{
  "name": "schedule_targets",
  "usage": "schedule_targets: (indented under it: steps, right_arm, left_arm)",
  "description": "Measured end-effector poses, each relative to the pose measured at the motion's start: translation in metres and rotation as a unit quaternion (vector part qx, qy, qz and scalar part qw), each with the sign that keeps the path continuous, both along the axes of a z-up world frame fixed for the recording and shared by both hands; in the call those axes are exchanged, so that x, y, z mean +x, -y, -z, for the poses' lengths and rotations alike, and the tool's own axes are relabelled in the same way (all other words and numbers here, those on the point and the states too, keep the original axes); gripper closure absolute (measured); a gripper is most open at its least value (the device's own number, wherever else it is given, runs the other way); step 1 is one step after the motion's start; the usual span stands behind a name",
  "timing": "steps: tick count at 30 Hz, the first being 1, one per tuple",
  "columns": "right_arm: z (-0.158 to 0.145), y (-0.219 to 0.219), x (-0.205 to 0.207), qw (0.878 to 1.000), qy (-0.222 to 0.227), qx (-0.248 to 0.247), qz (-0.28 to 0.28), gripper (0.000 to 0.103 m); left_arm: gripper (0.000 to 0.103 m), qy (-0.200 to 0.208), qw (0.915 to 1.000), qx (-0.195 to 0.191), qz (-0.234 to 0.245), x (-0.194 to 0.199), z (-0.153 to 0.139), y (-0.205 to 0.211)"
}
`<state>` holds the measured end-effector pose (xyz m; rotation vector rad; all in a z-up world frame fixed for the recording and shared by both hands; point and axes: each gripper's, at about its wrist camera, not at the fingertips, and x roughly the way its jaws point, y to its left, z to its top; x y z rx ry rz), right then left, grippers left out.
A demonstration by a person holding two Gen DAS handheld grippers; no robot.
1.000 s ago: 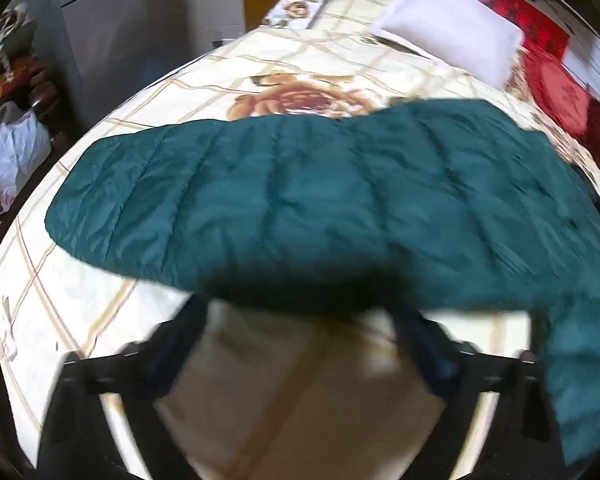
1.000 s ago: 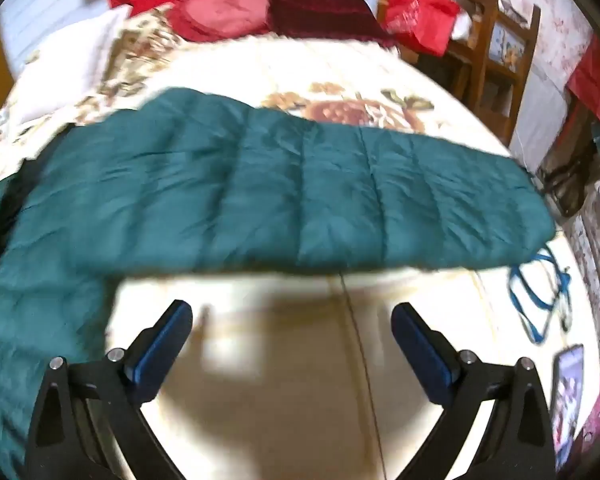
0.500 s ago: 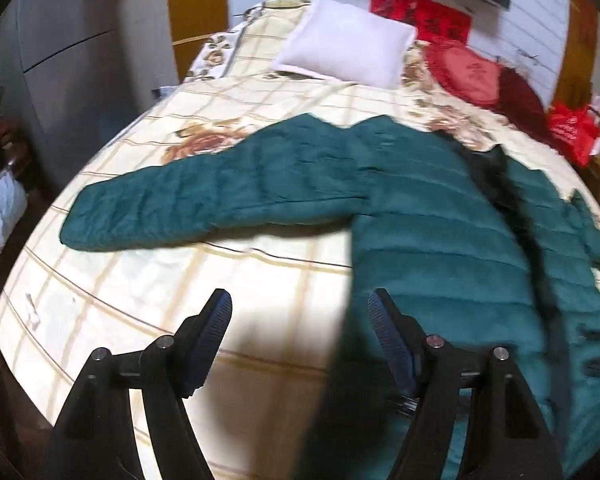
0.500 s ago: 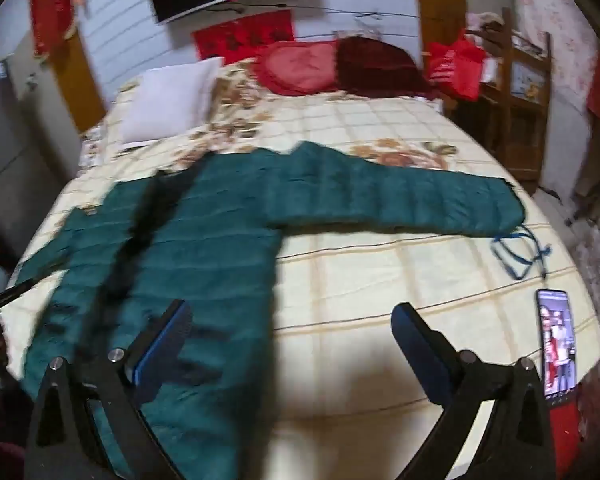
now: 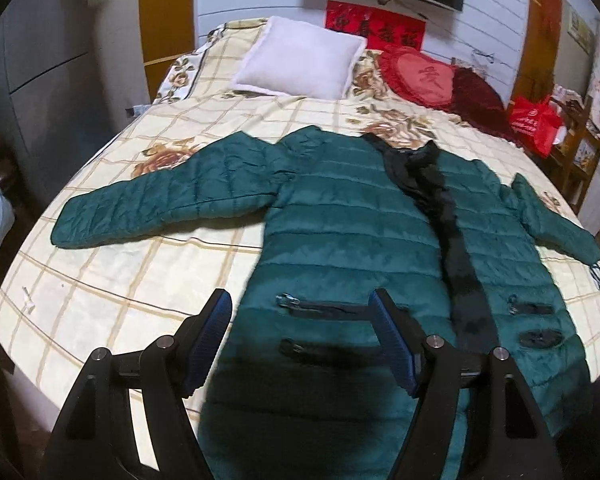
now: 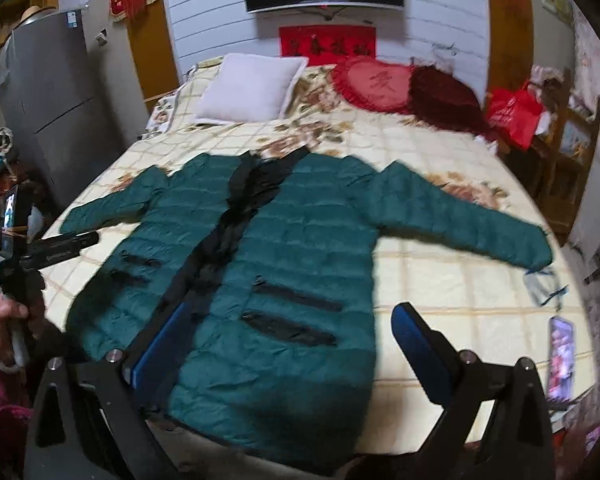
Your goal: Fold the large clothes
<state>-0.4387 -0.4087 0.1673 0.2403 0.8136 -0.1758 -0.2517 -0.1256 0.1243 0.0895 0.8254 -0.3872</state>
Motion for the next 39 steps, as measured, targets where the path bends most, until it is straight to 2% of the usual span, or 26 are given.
schedule_targets:
  steps: [2,6,12,20,26,31,39]
  right_arm:
    - [0.006,-0.013,0.006,1.0,0.002,0.008,-0.008,0.001]
    - [0.019,-0.041,0.025,1.0,0.002,-0.008,-0.012,0.001]
    - [0.039,-0.059,0.047,1.0,0.007,-0.02,0.004,0.001]
    - [0.055,-0.065,0.065,0.998,0.009,-0.046,0.035,0.001]
    - [0.066,-0.059,0.073,0.999,0.003,-0.028,0.045,0.001]
    - [0.07,-0.06,0.077,0.998,0.008,-0.04,0.056,0.001]
    - [0.076,-0.058,0.081,0.997,0.007,-0.032,0.067,0.001]
  left_arm:
    - [0.055,-0.002,1.0,-0.006,0.005,-0.006,0.0,0.004]
    - [0.055,0.001,0.9999,-0.009,0.01,-0.021,0.005,0.012]
    - [0.055,0.008,0.9999,-0.008,0.012,-0.035,0.015,0.017]
    - [0.055,0.014,0.9999,-0.006,0.008,-0.043,0.023,0.026]
    - [0.055,0.017,0.9998,-0.004,0.008,-0.046,0.026,0.033]
    - [0.055,0.024,0.9997,-0.001,0.009,-0.047,0.026,0.037]
    - [0.055,0.019,0.9997,-0.002,0.013,-0.047,0.028,0.043]
